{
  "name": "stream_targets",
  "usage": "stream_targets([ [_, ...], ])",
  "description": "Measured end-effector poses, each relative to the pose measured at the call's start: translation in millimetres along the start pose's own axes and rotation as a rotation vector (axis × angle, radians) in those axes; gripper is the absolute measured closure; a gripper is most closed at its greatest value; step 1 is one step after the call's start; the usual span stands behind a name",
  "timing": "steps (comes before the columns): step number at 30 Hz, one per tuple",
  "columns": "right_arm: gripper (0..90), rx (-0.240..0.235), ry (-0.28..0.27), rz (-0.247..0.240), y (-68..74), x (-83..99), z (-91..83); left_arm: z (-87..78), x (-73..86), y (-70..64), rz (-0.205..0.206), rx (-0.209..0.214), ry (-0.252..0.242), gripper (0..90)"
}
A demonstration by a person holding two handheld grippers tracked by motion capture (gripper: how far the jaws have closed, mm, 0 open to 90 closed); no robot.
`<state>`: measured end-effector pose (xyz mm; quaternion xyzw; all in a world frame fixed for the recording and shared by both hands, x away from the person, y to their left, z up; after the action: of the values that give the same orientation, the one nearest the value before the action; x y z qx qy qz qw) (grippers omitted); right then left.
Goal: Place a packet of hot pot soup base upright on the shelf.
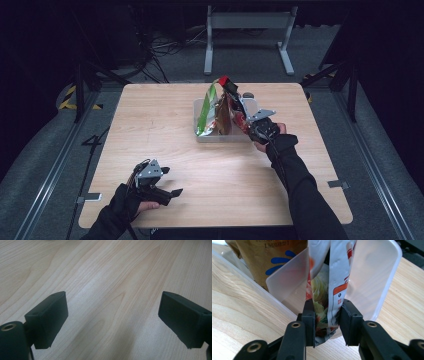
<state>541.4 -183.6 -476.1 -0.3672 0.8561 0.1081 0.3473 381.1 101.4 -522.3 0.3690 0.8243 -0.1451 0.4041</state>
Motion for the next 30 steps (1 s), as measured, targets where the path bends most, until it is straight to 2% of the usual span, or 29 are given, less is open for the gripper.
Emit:
stream_targets([
  [2, 68.2, 0.026, 0.018, -0.014, 0.3, -0.3, 2.4, 0.0, -0.3, 0.1, -0.008, 0.005, -0.003, 9.8],
  [4, 68.5, 0.025, 0.022, -0.009, -0.9, 2.0, 7.0, 0.2, -0.1, 0.2, -0.007, 0.004, -0.002, 9.8],
  [9, 67.8, 0.0, 0.005, 0.03, -2.2, 1.3, 8.7, -1.2, -1.1, 1.0, -0.022, 0.009, -0.011, 9.8],
  [11, 64.7, -0.004, -0.007, 0.044, -1.5, 0.5, 7.9, -1.6, -1.9, 1.5, -0.027, 0.01, -0.014, 9.7],
  [15, 53.7, -0.073, -0.055, 0.092, 2.1, -2.4, 2.7, -2.1, -3.0, 1.6, -0.025, 0.008, -0.018, 9.6],
  [18, 46.4, -0.079, -0.101, 0.097, 4.2, -9.0, -5.8, -3.1, -3.3, 2.2, -0.028, 0.003, -0.018, 9.5],
  [20, 48.3, -0.077, -0.131, 0.111, 2.5, -12.4, -13.7, -3.2, -3.8, 2.8, -0.034, 0.003, -0.024, 9.5],
  [25, 48.1, -0.078, -0.159, 0.113, -0.1, -13.1, -24.5, -3.2, -3.9, 3.6, -0.023, -0.003, -0.024, 9.5],
  [30, 47.2, -0.065, -0.168, 0.105, -1.9, -10.9, -31.9, -2.2, -3.4, 4.3, -0.025, -0.008, -0.019, 9.5],
])
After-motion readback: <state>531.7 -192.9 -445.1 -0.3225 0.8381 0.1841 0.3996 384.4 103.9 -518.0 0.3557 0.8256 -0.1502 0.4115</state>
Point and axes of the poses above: each handheld gripper's, and its own axes: z roughly forward along the jaws, x roughly out of its underside, y roughly to its left, the point moved 10 cm from there along z, roughly forward along the jaws, and after that the axes turned 15 degrees about -x, right-handed, at the moved point
